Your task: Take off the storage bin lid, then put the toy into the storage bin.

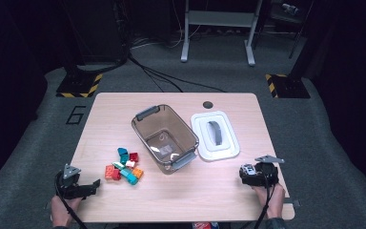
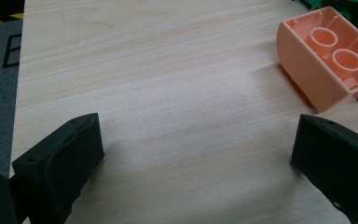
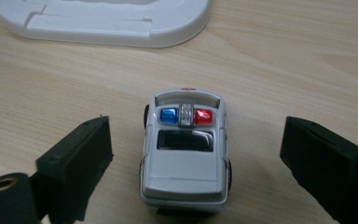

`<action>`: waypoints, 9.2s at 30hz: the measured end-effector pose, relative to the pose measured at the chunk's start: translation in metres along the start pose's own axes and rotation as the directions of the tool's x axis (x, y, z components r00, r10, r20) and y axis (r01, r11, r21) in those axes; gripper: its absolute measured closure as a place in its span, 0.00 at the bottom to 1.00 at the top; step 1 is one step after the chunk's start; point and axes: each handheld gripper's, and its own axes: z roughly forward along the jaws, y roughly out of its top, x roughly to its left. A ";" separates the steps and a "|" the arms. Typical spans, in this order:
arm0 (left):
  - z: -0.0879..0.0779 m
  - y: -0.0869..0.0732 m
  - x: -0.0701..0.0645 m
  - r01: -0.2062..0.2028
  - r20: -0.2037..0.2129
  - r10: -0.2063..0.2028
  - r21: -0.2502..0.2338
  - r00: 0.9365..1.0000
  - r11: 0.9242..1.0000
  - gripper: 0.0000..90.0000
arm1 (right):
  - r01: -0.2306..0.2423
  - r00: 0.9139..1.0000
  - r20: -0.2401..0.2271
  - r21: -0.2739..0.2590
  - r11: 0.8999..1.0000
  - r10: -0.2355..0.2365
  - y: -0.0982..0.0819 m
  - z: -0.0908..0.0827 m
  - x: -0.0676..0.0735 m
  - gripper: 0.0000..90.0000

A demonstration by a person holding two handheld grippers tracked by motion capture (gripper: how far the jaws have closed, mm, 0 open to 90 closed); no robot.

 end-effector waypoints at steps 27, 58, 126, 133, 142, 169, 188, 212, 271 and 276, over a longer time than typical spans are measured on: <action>0.000 0.000 0.000 0.000 -0.005 0.000 -0.001 1.000 1.000 0.02 | -0.006 1.000 0.029 -0.056 0.998 0.007 -0.014 -0.002 0.008 0.53; 0.000 0.000 0.000 0.003 -0.010 -0.003 -0.005 1.000 1.000 0.02 | 0.045 0.999 -0.023 -0.095 0.994 -0.047 0.043 -0.027 0.010 0.54; 0.001 0.000 0.000 0.004 -0.008 -0.004 -0.006 1.000 1.000 0.02 | 0.229 0.931 -0.210 -0.298 0.927 -0.298 0.179 -0.047 0.131 0.54; 0.000 0.000 0.000 0.004 -0.007 -0.004 -0.006 1.000 1.000 0.02 | 0.246 0.914 -0.248 -0.295 0.923 -0.323 0.183 -0.036 0.155 0.54; 0.001 0.000 0.000 0.004 -0.008 -0.004 -0.006 1.000 1.000 0.02 | 0.303 0.885 -0.278 -0.267 0.915 -0.374 0.175 -0.018 0.179 0.54; 0.000 0.000 0.000 0.004 -0.007 -0.004 -0.006 1.000 1.000 0.02 | 0.335 0.895 -0.232 -0.211 0.918 -0.380 0.142 -0.010 0.176 0.44; 0.001 0.000 0.000 0.006 -0.007 -0.006 -0.007 1.000 1.000 0.02 | 0.226 0.938 -0.204 -0.256 0.940 -0.281 0.116 -0.036 0.128 0.15; 0.000 0.000 0.000 0.001 -0.005 -0.001 -0.006 1.000 1.000 0.03 | 0.097 0.993 -0.053 -0.084 0.992 -0.102 0.021 0.021 0.042 0.01; -0.006 0.041 -0.097 -0.098 0.003 0.098 -0.027 0.995 0.995 0.60 | 0.142 0.988 -0.051 -0.067 0.988 -0.145 0.009 0.032 0.027 0.06; 0.002 0.041 -0.101 -0.110 -0.013 0.110 0.019 0.994 0.994 0.70 | 0.128 0.989 -0.066 -0.055 0.990 -0.132 0.010 0.033 0.025 0.06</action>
